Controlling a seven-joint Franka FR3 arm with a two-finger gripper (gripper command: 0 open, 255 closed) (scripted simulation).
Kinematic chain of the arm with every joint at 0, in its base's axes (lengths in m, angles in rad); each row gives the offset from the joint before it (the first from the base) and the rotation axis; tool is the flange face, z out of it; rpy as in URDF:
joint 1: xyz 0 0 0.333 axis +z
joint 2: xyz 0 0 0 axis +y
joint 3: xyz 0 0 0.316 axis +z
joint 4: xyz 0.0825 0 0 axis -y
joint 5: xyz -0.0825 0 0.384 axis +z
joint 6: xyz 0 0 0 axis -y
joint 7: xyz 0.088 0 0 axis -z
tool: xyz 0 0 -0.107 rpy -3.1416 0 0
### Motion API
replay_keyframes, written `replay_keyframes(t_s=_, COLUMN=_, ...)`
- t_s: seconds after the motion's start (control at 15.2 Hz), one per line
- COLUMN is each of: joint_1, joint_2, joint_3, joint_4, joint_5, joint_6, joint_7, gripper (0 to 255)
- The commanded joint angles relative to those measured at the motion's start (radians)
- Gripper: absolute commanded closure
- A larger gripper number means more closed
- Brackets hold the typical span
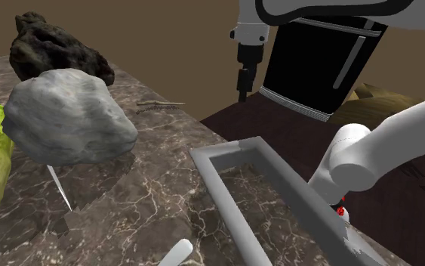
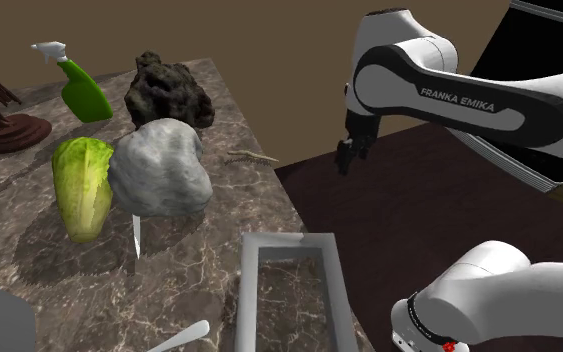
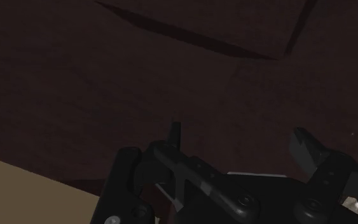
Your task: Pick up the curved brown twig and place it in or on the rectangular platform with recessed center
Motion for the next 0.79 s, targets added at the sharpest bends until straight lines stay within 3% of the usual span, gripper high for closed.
replay_keyframes(t_s=0.0, joint_1=0.016, joint_2=0.067, joint_3=0.018, joint_4=0.050, joint_5=0.003, joint_6=0.032, joint_7=-0.005, gripper=0)
replay_keyframes(t_s=0.73, joint_1=0.090, joint_2=0.402, joint_3=0.120, joint_4=0.383, joint_5=-0.029, joint_6=0.106, joint_7=-0.013, gripper=0)
